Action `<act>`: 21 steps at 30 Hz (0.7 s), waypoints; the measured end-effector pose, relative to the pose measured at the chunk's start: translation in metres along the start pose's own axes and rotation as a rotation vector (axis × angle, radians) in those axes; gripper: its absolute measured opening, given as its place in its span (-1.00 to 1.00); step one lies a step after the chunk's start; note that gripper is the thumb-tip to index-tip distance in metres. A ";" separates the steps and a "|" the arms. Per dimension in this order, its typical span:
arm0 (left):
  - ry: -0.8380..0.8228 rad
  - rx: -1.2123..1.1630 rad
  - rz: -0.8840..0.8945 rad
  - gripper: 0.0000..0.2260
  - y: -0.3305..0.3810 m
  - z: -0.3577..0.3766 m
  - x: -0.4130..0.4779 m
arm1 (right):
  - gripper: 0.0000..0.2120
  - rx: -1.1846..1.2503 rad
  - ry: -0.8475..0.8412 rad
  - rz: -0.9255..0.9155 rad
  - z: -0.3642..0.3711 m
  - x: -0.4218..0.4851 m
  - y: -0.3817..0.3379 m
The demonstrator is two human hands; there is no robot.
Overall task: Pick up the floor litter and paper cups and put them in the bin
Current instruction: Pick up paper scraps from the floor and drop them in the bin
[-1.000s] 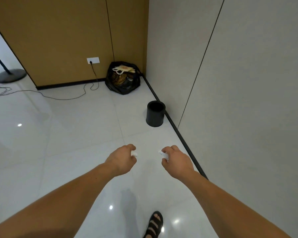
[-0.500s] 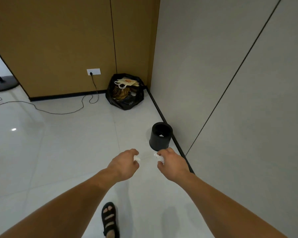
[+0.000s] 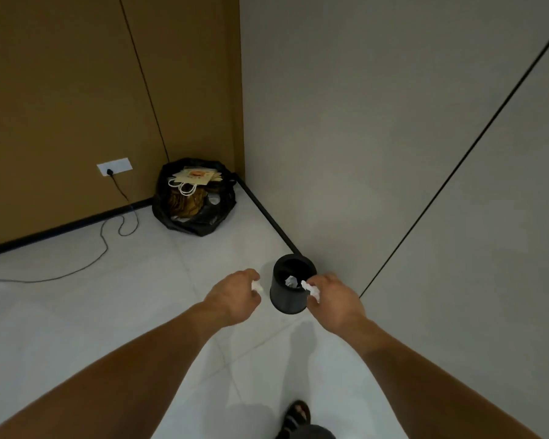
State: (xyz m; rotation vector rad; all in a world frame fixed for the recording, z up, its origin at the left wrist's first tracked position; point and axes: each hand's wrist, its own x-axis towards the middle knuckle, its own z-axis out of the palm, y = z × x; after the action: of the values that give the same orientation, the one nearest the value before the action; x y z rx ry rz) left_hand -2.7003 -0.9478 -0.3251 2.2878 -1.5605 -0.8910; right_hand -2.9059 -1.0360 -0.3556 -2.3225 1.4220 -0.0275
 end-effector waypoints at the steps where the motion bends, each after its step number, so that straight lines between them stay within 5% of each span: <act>1: -0.005 0.003 0.011 -0.59 0.003 -0.005 0.020 | -0.65 0.006 0.010 0.016 -0.003 0.016 0.002; 13: -0.090 0.082 0.076 -0.60 0.044 -0.059 0.237 | -0.67 0.151 0.002 0.070 -0.036 0.218 0.037; 21: -0.289 0.090 0.150 -0.63 0.054 -0.049 0.366 | -0.64 0.176 -0.067 0.282 -0.024 0.301 0.059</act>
State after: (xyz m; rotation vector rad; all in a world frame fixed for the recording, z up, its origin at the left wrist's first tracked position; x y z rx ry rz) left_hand -2.6215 -1.3076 -0.3879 2.1383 -1.8974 -1.1746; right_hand -2.8172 -1.3252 -0.4131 -1.9490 1.6294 0.0064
